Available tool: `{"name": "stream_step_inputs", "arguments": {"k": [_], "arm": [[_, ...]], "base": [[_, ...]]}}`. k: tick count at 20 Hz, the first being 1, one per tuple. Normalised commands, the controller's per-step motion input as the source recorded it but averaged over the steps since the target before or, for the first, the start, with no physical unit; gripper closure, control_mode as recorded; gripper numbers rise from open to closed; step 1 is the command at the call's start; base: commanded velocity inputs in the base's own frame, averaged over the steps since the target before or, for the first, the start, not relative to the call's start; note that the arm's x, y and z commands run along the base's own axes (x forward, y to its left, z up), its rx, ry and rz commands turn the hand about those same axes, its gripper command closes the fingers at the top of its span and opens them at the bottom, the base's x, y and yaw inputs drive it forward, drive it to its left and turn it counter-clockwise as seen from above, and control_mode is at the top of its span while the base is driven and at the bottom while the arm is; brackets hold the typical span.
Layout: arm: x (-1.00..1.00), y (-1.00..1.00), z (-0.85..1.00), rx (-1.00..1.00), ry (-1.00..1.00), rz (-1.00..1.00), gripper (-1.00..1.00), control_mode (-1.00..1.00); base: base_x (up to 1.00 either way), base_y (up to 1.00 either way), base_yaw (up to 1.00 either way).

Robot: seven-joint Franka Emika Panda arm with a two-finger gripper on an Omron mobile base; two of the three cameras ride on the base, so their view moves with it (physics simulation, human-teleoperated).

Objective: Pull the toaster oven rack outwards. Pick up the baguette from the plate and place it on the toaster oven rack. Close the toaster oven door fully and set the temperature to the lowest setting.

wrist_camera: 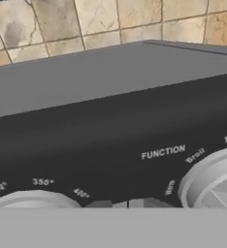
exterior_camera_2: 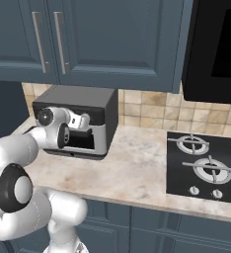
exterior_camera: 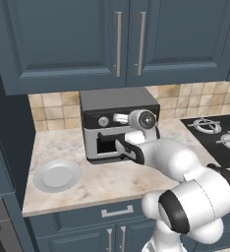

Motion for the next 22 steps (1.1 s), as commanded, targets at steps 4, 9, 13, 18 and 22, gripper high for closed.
{"name": "stream_step_inputs", "arguments": {"k": [4, 9, 13, 18, 22], "arm": [[0.45, 0.52, 1.00, -0.27, 0.14, 0.10, 1.00, -1.00], [0.52, 0.56, 1.00, -0.28, 0.15, 0.13, 1.00, -1.00], [0.53, 0.63, 1.00, -0.31, 0.15, 0.16, 1.00, -1.00], [0.59, 0.68, 1.00, -0.30, 0.13, 0.17, 1.00, -1.00], [0.59, 0.70, 1.00, -0.28, 0.07, 0.16, 1.00, -1.00]], "base": [[0.00, 0.00, 0.00], [0.00, 0.00, 0.00], [0.00, 0.00, 0.00], [0.00, 0.00, 0.00], [0.00, 0.00, 0.00]]}}
